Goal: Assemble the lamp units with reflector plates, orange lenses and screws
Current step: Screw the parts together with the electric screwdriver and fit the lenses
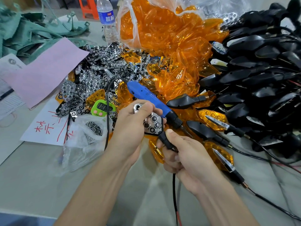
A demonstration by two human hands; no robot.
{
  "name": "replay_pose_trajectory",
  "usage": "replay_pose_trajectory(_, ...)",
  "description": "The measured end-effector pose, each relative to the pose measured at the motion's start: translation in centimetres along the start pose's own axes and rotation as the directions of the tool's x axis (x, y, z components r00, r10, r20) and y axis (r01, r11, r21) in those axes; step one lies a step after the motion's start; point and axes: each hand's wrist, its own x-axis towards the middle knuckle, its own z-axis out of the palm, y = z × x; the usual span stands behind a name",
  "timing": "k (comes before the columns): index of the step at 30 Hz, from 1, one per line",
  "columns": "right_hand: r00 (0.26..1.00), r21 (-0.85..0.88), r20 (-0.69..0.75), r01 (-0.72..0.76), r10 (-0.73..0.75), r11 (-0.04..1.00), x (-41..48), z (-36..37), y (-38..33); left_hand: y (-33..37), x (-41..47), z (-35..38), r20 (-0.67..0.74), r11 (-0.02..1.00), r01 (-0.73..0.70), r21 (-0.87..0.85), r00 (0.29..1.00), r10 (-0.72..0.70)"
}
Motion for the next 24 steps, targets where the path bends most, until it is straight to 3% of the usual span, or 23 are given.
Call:
replay_pose_trajectory(8, 0.999, 0.072, 0.051, -0.019, 0.015, 0.997, 0.2, 0.4, 0.0, -0.1, 0.7, -0.5, 0.062, 0.999, -0.035, 0.035, 0.998, 0.033)
replay_pose_trajectory(13, 0.997, 0.074, 0.079, -0.016, 0.01, 0.997, 0.2, 0.1, -0.4, 0.1, 0.7, -0.9, 0.135, 0.978, 0.098, -0.186, 0.988, -0.073)
replay_pose_trajectory(18, 0.997, 0.068, 0.083, -0.012, 0.006, 0.998, 0.2, 0.1, -0.2, 0.0, 0.9, -0.9, 0.046, 0.987, 0.017, -0.162, 0.999, -0.009)
replay_pose_trajectory(24, 0.997, 0.052, 0.076, 0.009, -0.013, 0.999, 0.5, 0.5, 0.3, 0.1, 0.8, -0.5, -0.002, 0.972, 0.029, -0.232, 1.0, -0.03)
